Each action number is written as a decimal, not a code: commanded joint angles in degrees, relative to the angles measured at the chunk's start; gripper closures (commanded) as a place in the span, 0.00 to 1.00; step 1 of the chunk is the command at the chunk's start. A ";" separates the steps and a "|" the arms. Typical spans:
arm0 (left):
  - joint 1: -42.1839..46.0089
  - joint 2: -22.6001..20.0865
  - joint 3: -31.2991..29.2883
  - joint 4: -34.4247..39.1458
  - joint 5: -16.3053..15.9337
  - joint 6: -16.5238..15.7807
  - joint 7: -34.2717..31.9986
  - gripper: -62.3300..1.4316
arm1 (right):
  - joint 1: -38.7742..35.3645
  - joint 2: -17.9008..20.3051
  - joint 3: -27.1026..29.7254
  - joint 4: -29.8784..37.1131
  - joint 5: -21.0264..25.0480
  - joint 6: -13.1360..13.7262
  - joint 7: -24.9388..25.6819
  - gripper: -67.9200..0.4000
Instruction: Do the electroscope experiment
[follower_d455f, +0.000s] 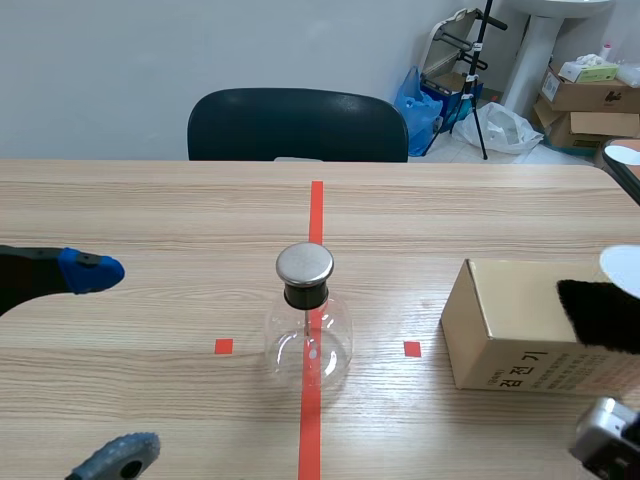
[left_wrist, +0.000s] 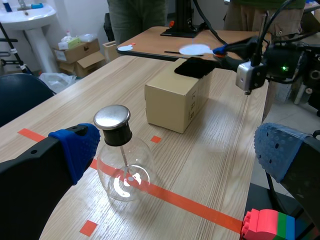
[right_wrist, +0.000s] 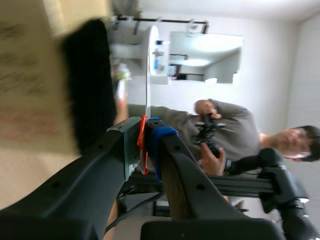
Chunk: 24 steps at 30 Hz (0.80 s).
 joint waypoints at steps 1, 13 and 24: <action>-0.02 -0.02 0.39 0.37 -0.79 -0.07 -0.76 0.00 | -0.15 1.36 -1.18 2.56 -0.26 -2.43 -1.88 0.98; -0.02 0.00 0.39 0.37 -0.76 -0.07 -0.35 0.00 | -0.02 5.73 -15.50 11.08 -6.40 -0.39 -15.43 0.98; -3.85 0.02 2.34 -1.25 -0.81 -0.07 9.31 0.10 | 4.11 10.25 -30.51 11.08 -12.15 0.61 -29.73 0.98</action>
